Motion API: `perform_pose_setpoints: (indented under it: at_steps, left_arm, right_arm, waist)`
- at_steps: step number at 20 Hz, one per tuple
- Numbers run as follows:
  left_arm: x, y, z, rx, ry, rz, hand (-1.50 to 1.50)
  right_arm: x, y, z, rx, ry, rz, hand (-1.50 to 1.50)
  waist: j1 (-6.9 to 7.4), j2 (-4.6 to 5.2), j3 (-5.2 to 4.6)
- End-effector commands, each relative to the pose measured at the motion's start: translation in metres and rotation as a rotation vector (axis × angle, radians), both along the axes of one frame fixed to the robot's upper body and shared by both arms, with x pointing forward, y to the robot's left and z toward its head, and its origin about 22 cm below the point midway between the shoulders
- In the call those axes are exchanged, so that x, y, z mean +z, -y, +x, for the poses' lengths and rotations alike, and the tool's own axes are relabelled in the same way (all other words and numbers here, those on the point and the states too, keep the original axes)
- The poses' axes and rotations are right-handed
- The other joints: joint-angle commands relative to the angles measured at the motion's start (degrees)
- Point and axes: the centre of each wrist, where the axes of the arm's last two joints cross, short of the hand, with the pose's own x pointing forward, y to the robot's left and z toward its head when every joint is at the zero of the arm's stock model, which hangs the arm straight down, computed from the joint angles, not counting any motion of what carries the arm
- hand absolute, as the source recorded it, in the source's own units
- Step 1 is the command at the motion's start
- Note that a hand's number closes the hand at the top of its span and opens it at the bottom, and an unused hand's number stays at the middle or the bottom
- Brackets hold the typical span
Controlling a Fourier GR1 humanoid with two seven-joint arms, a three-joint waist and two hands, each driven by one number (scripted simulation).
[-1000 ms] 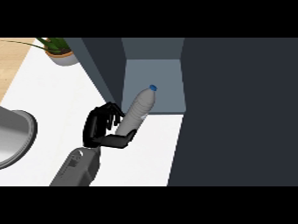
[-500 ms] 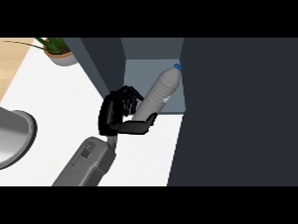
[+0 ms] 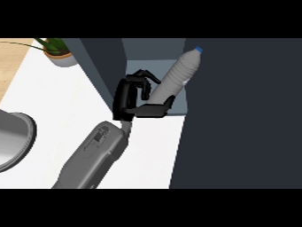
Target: Pick up the bottled water, place it into the cabinet and close the cabinet
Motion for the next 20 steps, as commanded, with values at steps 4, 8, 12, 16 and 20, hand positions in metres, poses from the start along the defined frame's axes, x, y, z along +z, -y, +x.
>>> perform_pose_setpoints:
  at_steps: [4, 8, 12, 16, 20]
  left_arm:
    - [0.007, 0.011, 0.027, 0.065, -0.085, -0.017, 1.5]
    - [-0.001, 0.006, 0.035, 0.118, -0.103, 0.004, 1.5]
    - [-0.013, 0.002, 0.04, 0.2, -0.117, 0.033, 1.5]
    - [-0.014, 0.002, 0.049, 0.237, -0.109, 0.108, 1.5]
    - [-0.002, -0.003, 0.071, 0.292, -0.092, 0.171, 1.5]
  right_arm:
    - [0.021, 0.009, -0.022, 0.006, 0.043, -0.006, -1.5]
    - [0.018, 0.022, -0.013, -0.017, 0.033, 0.021, -1.5]
    - [0.02, 0.018, -0.027, 0.002, 0.032, 0.013, -1.5]
    - [0.005, 0.019, -0.019, -0.01, 0.04, 0.009, -1.5]
    - [-0.001, 0.015, -0.014, 0.017, 0.036, 0.0, -1.5]
  waist:
    - [-1.01, 0.23, -0.05]
    - [-0.6, 0.27, 0.01]
    - [-1.48, 0.3, -0.03]
    - [-1.51, 0.36, 0.01]
    - [-2.06, 0.73, 0.0]
